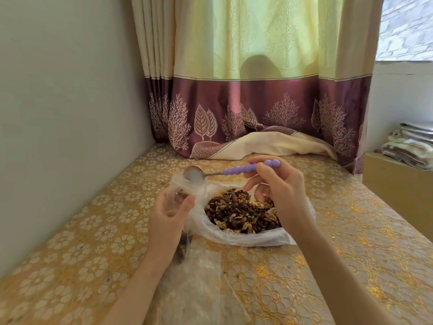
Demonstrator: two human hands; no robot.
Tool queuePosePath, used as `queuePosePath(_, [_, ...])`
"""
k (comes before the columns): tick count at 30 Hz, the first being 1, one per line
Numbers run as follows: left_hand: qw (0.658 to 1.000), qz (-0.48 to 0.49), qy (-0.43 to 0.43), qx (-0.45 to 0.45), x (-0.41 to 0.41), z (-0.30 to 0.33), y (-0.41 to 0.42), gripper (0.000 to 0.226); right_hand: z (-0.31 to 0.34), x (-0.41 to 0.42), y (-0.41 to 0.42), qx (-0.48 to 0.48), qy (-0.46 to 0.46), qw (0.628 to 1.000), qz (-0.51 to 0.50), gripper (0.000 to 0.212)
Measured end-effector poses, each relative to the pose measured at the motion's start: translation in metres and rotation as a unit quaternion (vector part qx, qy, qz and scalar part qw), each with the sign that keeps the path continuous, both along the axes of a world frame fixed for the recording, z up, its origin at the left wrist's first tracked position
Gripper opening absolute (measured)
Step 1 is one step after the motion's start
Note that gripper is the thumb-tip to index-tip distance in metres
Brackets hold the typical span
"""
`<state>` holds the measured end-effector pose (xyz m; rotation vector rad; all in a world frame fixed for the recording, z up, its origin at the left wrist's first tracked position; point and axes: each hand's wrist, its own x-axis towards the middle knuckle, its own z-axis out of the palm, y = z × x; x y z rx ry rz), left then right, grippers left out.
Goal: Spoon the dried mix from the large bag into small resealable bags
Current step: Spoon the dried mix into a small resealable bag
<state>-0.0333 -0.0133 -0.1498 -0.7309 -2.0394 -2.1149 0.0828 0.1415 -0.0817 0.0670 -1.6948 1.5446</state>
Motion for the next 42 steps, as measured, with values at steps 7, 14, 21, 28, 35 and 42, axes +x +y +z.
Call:
queuePosePath(7, [1.0, -0.009, 0.011, 0.017, 0.004, 0.004, 0.001, 0.055, -0.004, -0.001, 0.024, -0.079, 0.015, 0.994, -0.074, 0.018])
queuePosePath(14, [0.999, 0.003, 0.022, 0.031, 0.008, 0.006, -0.001, 0.031, -0.033, -0.002, 0.063, -0.12, -0.085, 0.955, -0.257, 0.022])
queuePosePath(21, [0.998, 0.028, 0.016, 0.049, 0.003, 0.008, -0.004, 0.015, -0.042, 0.0, 0.064, 0.03, -0.155, 0.921, -0.357, 0.025])
queuePosePath(28, [0.999, 0.01, 0.025, 0.042, 0.006, 0.014, -0.007, 0.014, -0.05, -0.01, 0.061, -0.064, -0.211, 0.946, -0.238, 0.032])
queuePosePath(35, [1.0, -0.013, 0.02, 0.006, 0.006, 0.011, -0.006, 0.016, -0.05, -0.01, 0.066, -0.206, -0.215, 0.94, -0.165, 0.026])
queuePosePath(42, [1.0, -0.002, 0.012, 0.005, 0.006, 0.012, -0.007, 0.015, -0.048, -0.006, 0.067, -0.236, -0.176, 0.934, -0.203, 0.036])
